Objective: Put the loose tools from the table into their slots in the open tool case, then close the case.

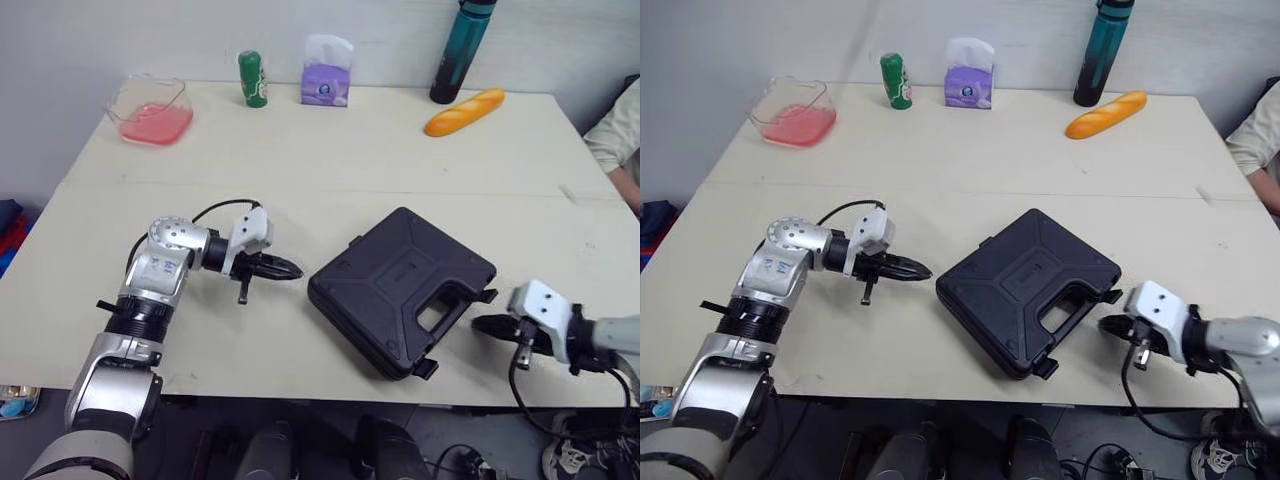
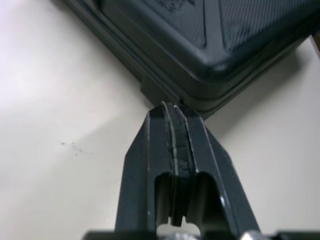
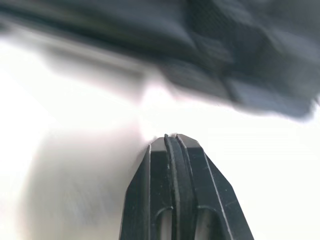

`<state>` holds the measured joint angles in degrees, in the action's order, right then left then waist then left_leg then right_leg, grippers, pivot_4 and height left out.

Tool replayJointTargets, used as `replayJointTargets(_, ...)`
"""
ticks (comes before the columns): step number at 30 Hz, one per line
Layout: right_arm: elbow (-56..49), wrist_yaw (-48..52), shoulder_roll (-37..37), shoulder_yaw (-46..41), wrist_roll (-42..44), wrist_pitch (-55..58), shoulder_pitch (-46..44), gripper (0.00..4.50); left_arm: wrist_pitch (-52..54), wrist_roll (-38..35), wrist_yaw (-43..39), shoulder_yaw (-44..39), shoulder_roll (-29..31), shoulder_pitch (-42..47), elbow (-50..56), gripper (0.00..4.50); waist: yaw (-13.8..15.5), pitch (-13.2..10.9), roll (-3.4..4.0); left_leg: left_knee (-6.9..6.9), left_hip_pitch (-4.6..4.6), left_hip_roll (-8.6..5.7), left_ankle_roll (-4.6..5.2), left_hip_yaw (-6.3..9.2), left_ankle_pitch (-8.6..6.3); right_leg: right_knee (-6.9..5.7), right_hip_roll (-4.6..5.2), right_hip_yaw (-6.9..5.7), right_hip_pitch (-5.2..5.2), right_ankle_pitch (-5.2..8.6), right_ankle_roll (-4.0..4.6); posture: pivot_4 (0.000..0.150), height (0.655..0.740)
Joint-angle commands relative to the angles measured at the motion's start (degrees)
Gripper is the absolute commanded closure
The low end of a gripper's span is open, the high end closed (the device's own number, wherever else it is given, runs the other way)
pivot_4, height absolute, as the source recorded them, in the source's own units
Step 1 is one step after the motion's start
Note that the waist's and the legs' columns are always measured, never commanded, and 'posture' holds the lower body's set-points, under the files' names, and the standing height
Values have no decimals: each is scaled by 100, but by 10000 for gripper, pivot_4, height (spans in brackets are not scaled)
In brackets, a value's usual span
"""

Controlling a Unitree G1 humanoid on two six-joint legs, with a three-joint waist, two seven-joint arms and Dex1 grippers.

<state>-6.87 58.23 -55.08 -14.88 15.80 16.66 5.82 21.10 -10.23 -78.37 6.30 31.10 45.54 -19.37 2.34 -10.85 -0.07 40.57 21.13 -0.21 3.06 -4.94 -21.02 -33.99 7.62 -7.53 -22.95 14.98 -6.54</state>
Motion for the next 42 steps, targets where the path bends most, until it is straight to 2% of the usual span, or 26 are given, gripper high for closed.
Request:
replayJointTargets(1, -623, -530, 361, -980, 684, 838, 225, 45000, 774, -774, 43, -244, -337, 673, 523, 44370, 25, 0, 0, 5, 5, 1, 0, 9, 0, -1, 0, -2, 0, 0, 0, 1500, 7400)
replayJointTargets(5, -1060, -1025, 715, -1340, 974, 1407, 285, 45000, 806, -763, 195, 76, -1019, 1351, 101, 44370, 52, 5, 8, 26, 8, -1, -2, 27, -2, -2, -5, -8, 16, 0, 0, 1500, 7400)
replayJointTargets(10, -1400, -1690, 1006, -1267, 881, 1795, 157, 45000, -87, -279, 665, 593, -2415, 2236, -1316, 44370, 67, 7, 21, 27, 8, -5, -2, 25, -2, 1, -9, -15, 18, 0, 0, 1500, 7400)
replayJointTargets(13, -1554, -1862, 1027, -1148, 860, 2043, 161, 45000, -910, 273, 1003, 1022, -3185, 2632, -2435, 44370, 64, 7, 22, 22, 11, -5, 0, 22, -3, 8, -12, -15, 15, -1, -2, 1500, 7400)
replayJointTargets(18, -1949, -2000, 1061, -1093, 928, 2411, 389, 45000, -1787, 896, 1392, 1321, -3854, 3053, -3818, 44370, 51, 7, 28, 5, 8, -4, 2, 13, -3, 11, -10, -9, 3, -1, -2, 1500, 7400)
replayJointTargets(24, -2374, -2257, 1337, -1043, 1045, 2609, 426, 45000, -2659, 1625, 1894, 1642, -4135, 3166, -4600, 44370, 53, 8, 28, 4, 29, -2, 10, -21, -5, -3, 0, 17, -52, -1, -1, 1500, 7400)
replayJointTargets(29, -2390, -2349, 1297, -852, 959, 2647, 299, 45000, -2853, 2027, 2458, 1709, -4218, 3175, -4915, 44370, 80, 8, 28, 22, 29, -3, 31, -23, -17, 6, 8, 19, -48, -3, -3, 1500, 7400)
replayJointTargets(39, -2249, -2342, 1051, -821, 850, 2738, 98, 45000, -2962, 2697, 2412, 2199, -4205, 2967, -5112, 44370, 64, 21, 16, 46, 33, -9, 64, -33, -38, 11, 30, 19, -41, -9, -14, 1500, 7400)
replayJointTargets(42, -2080, -2282, 926, -806, 762, 2749, 175, 45000, -2796, 2556, 2516, 1981, -4228, 2998, -5119, 44370, 68, 42, -11, 49, 31, -10, 65, -32, -38, 12, 32, 19, -38, -9, -14, 1500, 7400)
